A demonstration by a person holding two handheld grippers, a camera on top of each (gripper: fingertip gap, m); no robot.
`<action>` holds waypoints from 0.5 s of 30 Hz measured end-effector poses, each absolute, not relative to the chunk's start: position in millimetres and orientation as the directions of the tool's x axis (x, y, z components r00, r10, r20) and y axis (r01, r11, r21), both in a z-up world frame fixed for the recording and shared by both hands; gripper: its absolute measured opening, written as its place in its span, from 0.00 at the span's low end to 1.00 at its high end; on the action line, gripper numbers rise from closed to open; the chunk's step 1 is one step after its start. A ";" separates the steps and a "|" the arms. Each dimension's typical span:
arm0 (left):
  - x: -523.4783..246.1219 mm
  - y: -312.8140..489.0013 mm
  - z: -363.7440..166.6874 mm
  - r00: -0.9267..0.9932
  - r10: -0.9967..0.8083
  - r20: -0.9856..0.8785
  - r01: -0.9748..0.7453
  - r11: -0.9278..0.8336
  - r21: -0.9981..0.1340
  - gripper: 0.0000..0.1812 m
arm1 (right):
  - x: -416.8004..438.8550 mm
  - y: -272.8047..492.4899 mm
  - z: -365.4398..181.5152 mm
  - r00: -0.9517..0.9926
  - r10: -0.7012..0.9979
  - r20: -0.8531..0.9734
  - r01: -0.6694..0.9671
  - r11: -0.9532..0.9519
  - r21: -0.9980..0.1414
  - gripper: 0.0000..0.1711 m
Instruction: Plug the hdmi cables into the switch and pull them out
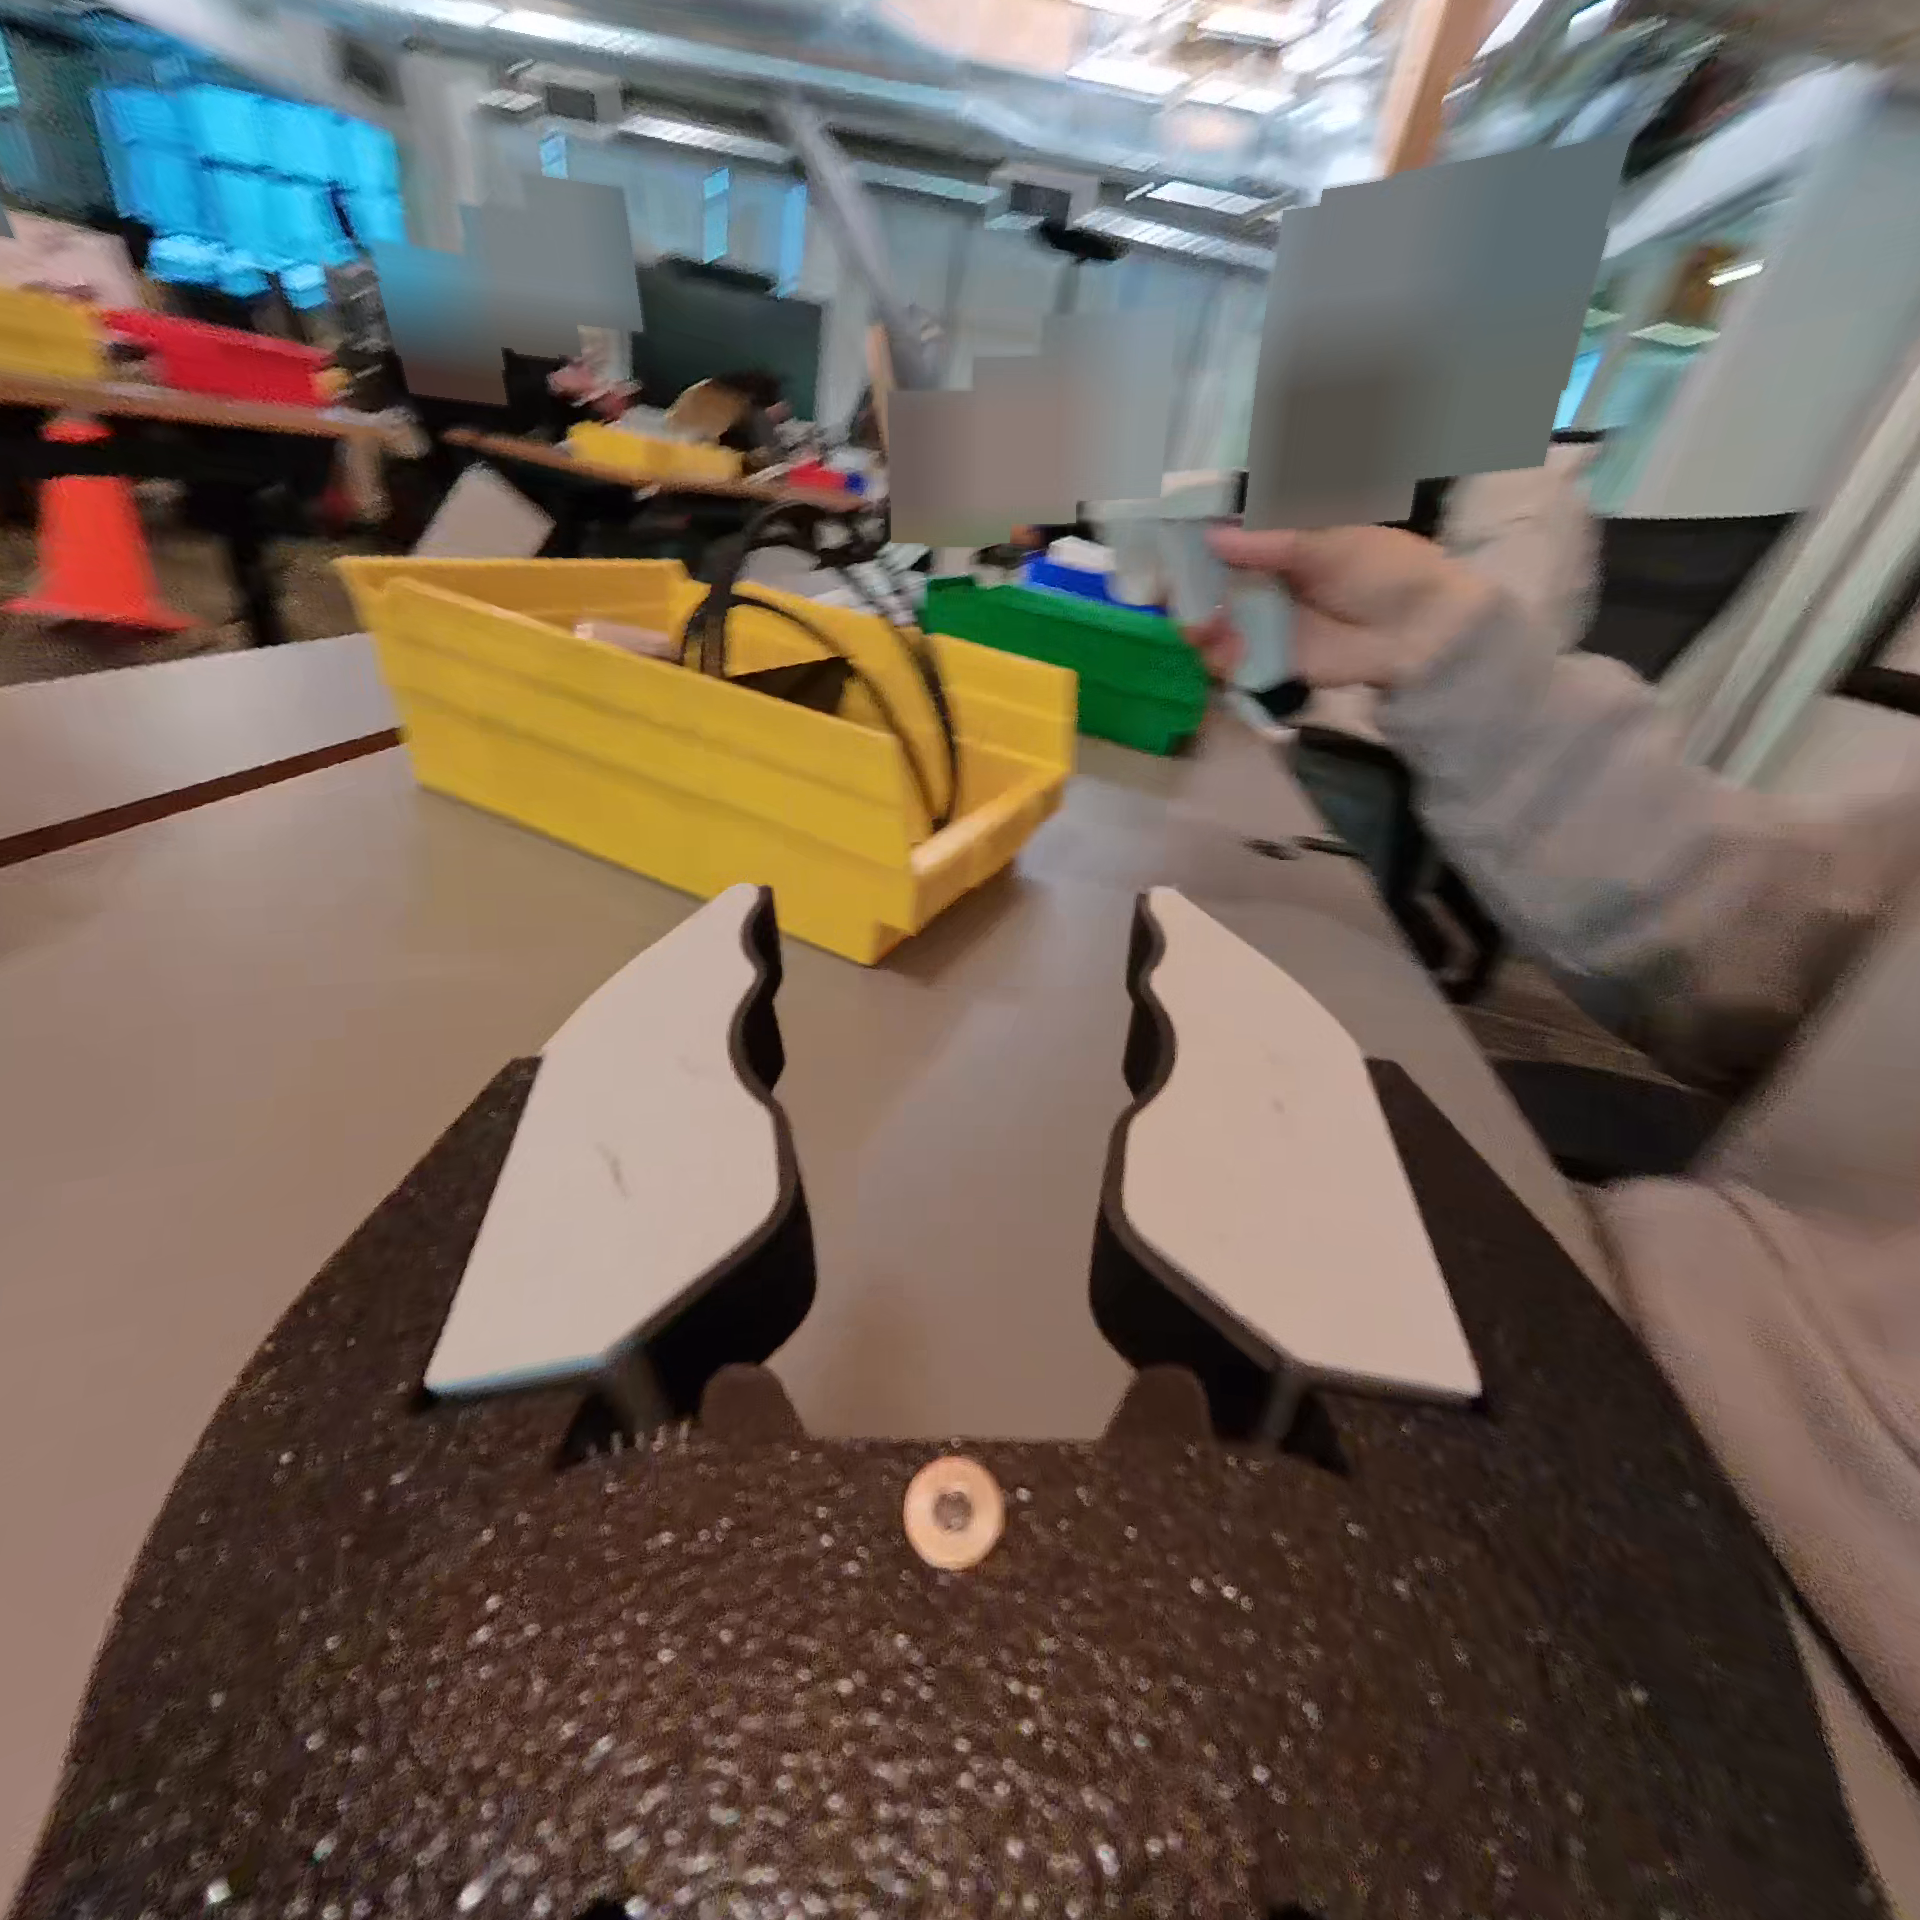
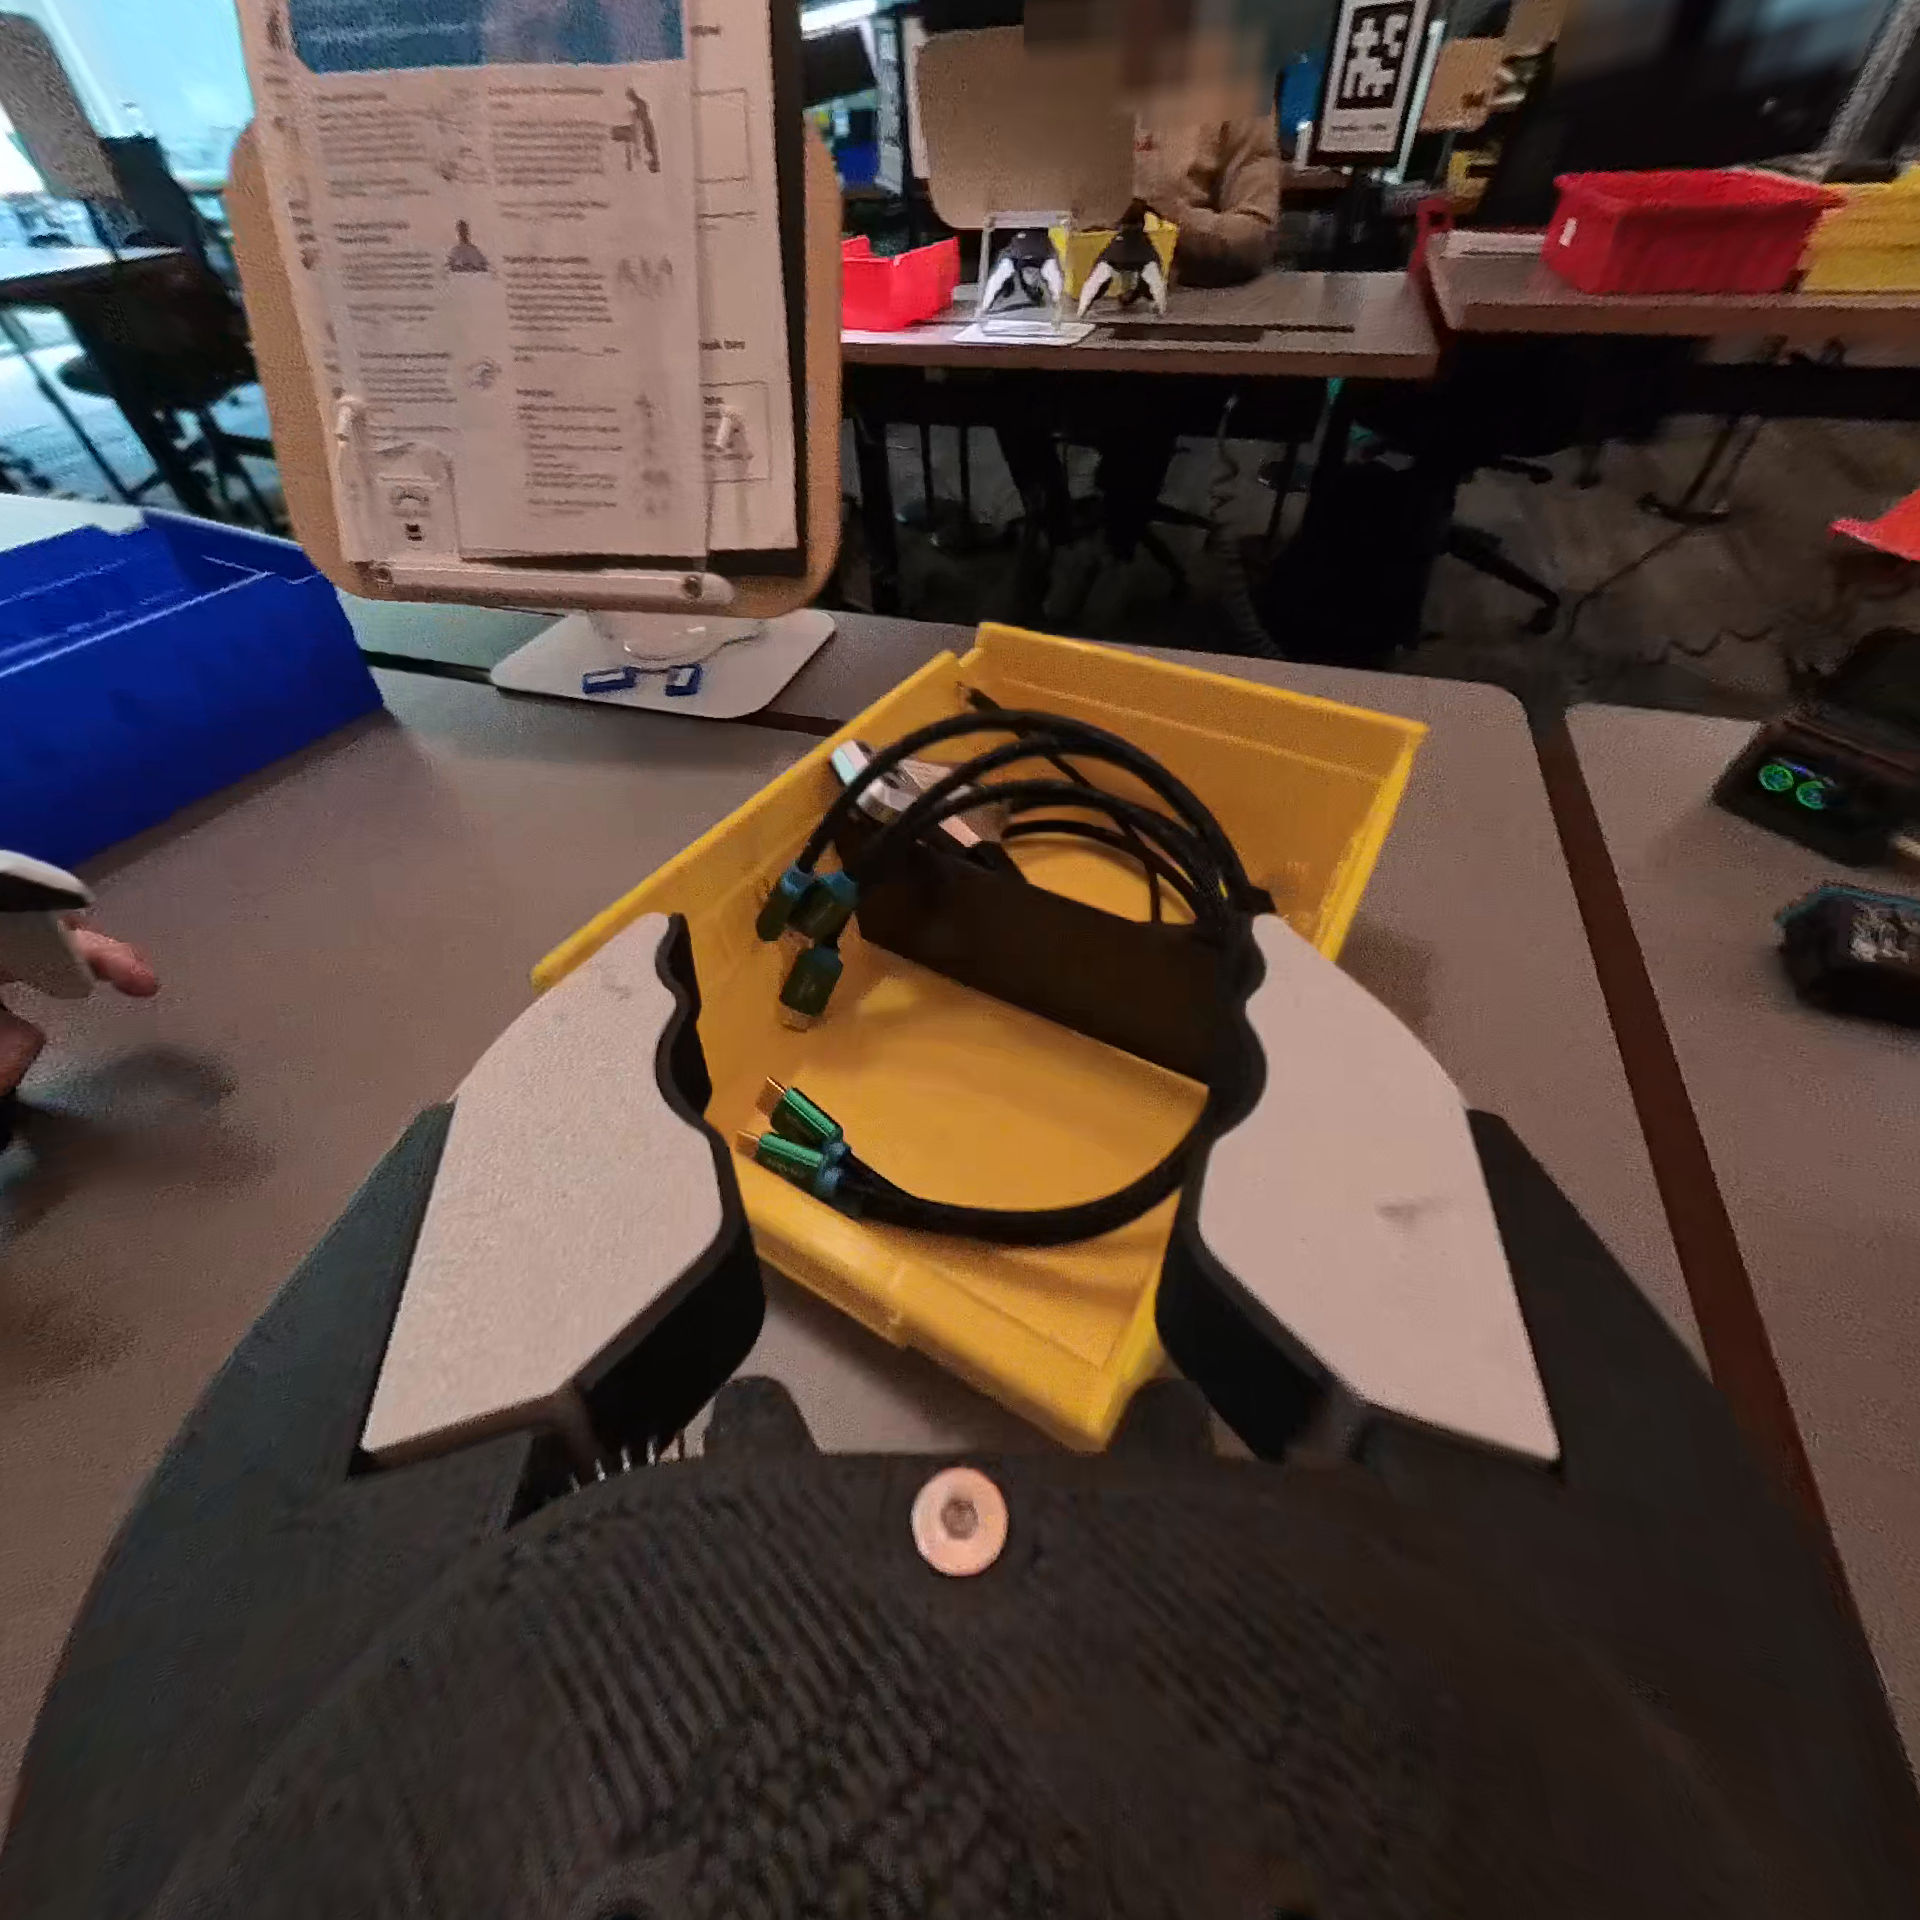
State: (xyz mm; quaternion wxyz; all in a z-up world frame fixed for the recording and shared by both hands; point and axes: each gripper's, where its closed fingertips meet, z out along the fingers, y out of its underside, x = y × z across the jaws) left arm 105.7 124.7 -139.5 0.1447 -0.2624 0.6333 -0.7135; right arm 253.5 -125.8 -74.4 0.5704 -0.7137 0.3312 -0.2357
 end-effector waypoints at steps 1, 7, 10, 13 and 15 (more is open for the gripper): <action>120.7 117.6 -140.9 -0.774 -0.602 0.194 -0.141 -0.133 -0.981 0.38 | 249.7 -135.1 -83.4 0.633 -0.773 -0.044 -0.204 -0.112 -0.973 0.57; 190.9 74.9 -156.9 -0.446 -0.889 0.101 -0.310 0.047 -0.950 0.47 | 247.0 -168.6 -122.6 0.438 -0.899 -0.002 -0.203 -0.097 -0.974 0.63; 209.2 46.6 -160.4 -0.402 -0.915 0.033 -0.326 0.110 -0.939 0.48 | 247.2 -164.3 -132.0 0.451 -0.892 -0.026 -0.227 -0.086 -0.970 0.64; 225.3 20.0 -167.8 -0.379 -0.925 0.034 -0.374 0.120 -0.920 0.48 | 246.9 -164.0 -133.7 0.455 -0.890 -0.015 -0.217 -0.094 -0.972 0.65; 237.6 10.2 -173.2 -0.337 -0.940 0.050 -0.408 0.098 -0.908 0.48 | 246.1 -165.7 -133.3 0.454 -0.891 -0.026 -0.224 -0.086 -0.971 0.65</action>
